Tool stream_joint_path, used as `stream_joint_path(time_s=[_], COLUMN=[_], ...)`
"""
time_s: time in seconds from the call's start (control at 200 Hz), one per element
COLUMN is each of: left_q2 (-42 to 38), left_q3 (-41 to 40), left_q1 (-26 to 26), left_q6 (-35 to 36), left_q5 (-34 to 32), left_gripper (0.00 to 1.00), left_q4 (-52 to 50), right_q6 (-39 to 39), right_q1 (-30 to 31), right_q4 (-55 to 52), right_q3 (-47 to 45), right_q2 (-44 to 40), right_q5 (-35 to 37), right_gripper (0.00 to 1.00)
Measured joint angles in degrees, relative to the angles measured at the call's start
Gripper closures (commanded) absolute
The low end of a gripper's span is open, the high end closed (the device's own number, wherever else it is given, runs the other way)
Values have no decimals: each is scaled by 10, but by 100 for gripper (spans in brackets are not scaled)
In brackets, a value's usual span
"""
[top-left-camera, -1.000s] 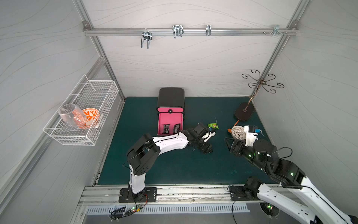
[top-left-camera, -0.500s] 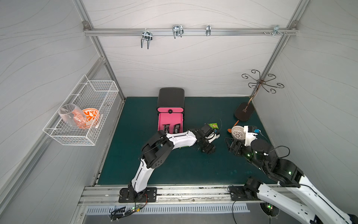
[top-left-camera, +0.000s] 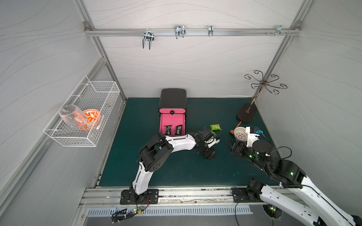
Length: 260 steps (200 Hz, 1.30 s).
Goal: Place the cookies into the drawer by color
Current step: Pick up the cookie at the center of the board.
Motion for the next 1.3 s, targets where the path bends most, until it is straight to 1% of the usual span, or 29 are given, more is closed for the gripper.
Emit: stream_joint_path(time_s=[0.14, 0.235, 0.31, 0.35, 0.415, 0.45, 0.51, 0.54, 0.76, 0.955, 1.07, 1.185, 1.3], left_q2=[3, 16, 24, 25, 25, 25, 25, 24, 2, -64, -132, -200, -235], left_q3=[6, 29, 40, 41, 41, 41, 41, 40, 7, -43, -56, -58, -58], left_q1=[-17, -37, -56, -63, -69, -70, -75, -77, -76, -54, -24, 17, 58], left_q6=[-5, -7, -9, -11, -16, -18, -24, -24, -56, -90, -105, -114, -115], left_q5=[-55, -113, -172, -190, -209, -214, -228, -234, -237, -243, -252, -265, -281], left_gripper=[35, 39, 44, 47, 53, 59, 67, 69, 72, 72, 71, 71, 71], left_q4=[-6, -32, -46, -49, -49, -49, -49, -48, -25, -52, -53, -42, -27], right_q6=[3, 4, 5, 6, 8, 9, 10, 10, 10, 10, 10, 12, 14], right_q1=[0, 0, 0, 0, 0, 0, 0, 0, 0, 0, 0, 0, 0], right_q4=[3, 5, 4, 4, 5, 5, 5, 5, 7, 6, 6, 6, 6], right_q3=[-2, -2, -2, -2, -5, -9, -15, -17, -19, -19, -19, -19, -19], right_q2=[10, 12, 11, 9, 3, -2, -7, -7, 4, -3, -13, -13, -12], right_q5=[-2, -3, -3, -2, -1, 0, 0, 0, 0, 0, 2, 2, 2], right_gripper=[24, 24, 24, 24, 24, 24, 24, 24, 24, 24, 24, 24, 24])
